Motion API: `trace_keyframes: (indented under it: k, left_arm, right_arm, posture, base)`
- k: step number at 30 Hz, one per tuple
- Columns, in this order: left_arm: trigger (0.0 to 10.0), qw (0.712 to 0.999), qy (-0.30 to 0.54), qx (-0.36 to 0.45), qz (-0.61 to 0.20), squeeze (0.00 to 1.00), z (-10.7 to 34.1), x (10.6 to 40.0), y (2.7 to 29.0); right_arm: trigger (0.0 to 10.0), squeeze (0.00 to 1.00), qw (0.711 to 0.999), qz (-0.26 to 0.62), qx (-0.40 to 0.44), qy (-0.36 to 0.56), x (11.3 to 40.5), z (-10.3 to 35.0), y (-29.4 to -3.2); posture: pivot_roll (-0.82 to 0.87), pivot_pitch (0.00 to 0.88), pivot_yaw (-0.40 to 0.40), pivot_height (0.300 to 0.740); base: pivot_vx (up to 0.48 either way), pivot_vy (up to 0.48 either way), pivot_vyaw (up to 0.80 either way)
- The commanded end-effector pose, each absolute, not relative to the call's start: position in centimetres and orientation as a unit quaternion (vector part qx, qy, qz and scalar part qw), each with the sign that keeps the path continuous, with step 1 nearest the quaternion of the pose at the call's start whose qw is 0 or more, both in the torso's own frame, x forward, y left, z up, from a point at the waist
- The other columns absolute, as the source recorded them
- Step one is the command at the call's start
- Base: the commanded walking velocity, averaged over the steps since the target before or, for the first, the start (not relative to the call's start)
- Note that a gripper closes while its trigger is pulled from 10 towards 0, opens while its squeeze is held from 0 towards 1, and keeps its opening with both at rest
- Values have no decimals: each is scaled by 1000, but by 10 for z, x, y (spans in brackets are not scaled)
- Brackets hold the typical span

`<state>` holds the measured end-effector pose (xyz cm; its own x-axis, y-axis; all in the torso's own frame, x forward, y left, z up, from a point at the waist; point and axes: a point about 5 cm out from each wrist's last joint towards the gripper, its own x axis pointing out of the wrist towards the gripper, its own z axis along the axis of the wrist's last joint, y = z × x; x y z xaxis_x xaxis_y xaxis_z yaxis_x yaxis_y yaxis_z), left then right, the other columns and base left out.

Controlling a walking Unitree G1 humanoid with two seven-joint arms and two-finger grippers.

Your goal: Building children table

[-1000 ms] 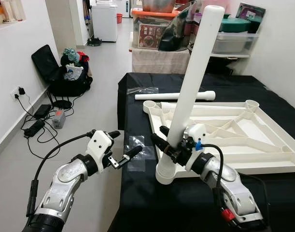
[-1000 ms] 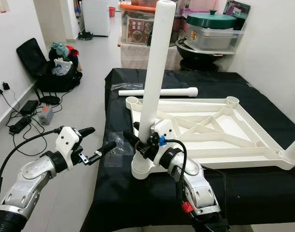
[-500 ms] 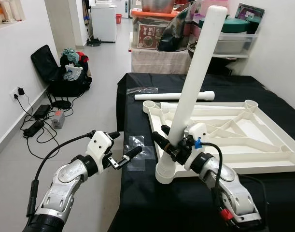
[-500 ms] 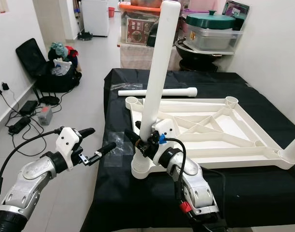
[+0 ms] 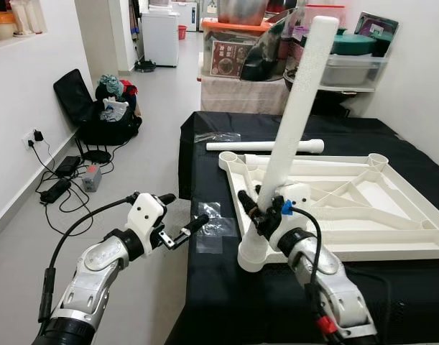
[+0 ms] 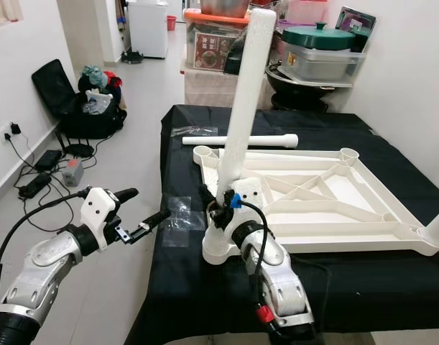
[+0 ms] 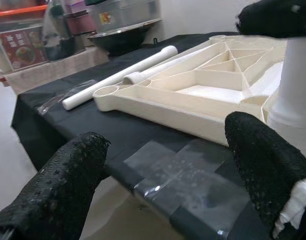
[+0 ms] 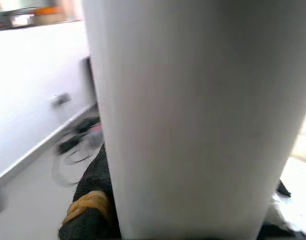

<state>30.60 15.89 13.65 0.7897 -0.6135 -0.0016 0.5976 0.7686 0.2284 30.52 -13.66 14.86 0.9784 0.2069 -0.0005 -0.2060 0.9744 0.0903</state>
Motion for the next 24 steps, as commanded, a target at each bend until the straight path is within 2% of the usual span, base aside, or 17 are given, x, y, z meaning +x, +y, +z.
trace_keyframes:
  k: [1, 7, 24]
  left_arm:
    - [10000, 941, -39, 110, -319, 0, 137, 308, 159]
    - [10000, 942, -41, 111, -315, 0, 138, 309, 160]
    - [10000, 944, -44, 114, -306, 0, 139, 313, 161]
  right_arm:
    - [0, 0, 996, -22, 29, 86, 300, 113, -177]
    - [0, 0, 991, -113, 40, 61, 289, 117, -185]
    - [0, 0, 988, -140, -2, 58, 288, 120, -183]
  posture:
    - [44, 0, -85, 740]
    - [41, 0, -81, 740]
    - [45, 0, -75, 740]
  base:
    - [0, 0, 0]
    - [0, 0, 0]
    - [0, 0, 0]
